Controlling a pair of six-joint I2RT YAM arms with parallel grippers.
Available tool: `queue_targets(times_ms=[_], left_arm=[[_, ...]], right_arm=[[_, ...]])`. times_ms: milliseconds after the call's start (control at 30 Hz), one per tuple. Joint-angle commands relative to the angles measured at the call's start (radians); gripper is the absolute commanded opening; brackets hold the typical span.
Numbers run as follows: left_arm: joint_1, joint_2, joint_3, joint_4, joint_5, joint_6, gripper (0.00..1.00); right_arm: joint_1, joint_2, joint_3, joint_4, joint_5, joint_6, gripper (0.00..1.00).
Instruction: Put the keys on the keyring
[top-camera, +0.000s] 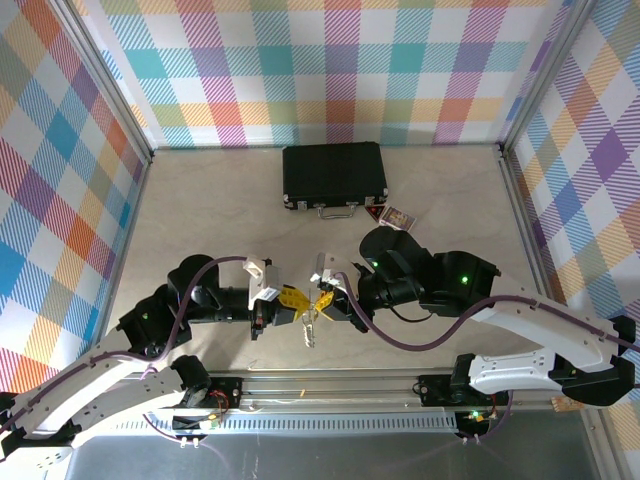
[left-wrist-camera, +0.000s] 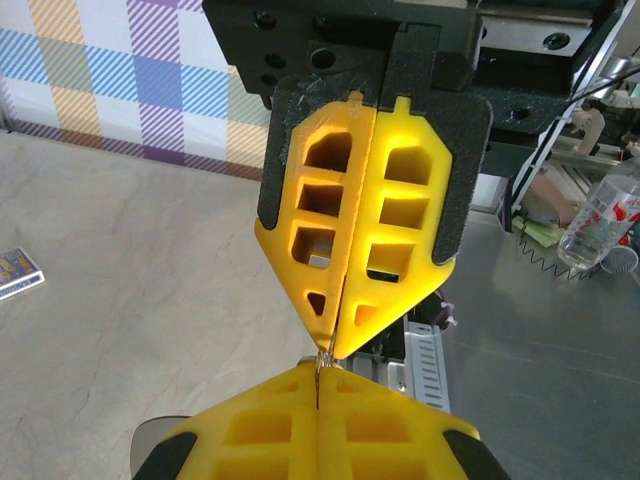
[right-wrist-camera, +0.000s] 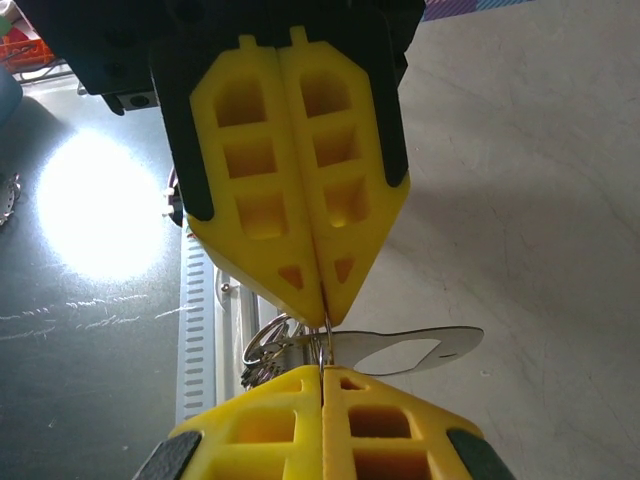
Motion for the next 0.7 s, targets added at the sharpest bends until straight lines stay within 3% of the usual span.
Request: queue_targets(times_ms=[0,667], left_arm=[[0.001,0.013,0.044,-0.008,0.007,0.03,0.0],[0.0,-0.009,0.006,0.14,0.018,-0.061,0.0]], right_arm=[[0.01,-0.002,0.005,0.054,-0.051,-0.022,0.0],[0.054,-0.05,-0.075,0.063,-0.027,-0.085,0.0]])
